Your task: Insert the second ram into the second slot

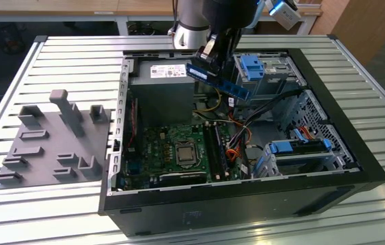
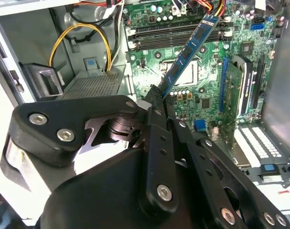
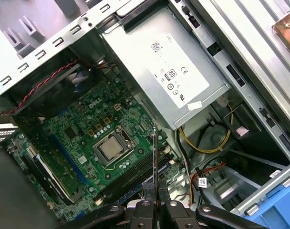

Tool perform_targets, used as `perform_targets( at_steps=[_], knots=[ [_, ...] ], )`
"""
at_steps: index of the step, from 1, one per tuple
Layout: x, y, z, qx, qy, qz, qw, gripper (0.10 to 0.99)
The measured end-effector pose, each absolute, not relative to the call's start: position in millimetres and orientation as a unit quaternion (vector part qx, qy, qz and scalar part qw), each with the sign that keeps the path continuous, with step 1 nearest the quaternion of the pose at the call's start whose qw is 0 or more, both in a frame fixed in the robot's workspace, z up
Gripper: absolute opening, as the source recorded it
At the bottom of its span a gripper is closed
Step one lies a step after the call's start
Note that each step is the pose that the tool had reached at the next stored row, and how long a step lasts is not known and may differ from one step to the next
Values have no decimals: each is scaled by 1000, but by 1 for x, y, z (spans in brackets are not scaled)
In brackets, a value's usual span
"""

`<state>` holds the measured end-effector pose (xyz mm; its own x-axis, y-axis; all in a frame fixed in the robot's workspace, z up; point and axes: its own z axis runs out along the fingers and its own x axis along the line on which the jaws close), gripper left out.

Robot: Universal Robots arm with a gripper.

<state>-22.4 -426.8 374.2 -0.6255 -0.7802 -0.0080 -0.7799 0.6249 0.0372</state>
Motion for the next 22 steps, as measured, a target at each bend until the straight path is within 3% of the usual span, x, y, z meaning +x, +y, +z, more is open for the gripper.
perform_targets(
  at_steps=[22],
  knots=[
    [-22, -427, 374, 358, -933, -18, 3, 137]
  ],
)
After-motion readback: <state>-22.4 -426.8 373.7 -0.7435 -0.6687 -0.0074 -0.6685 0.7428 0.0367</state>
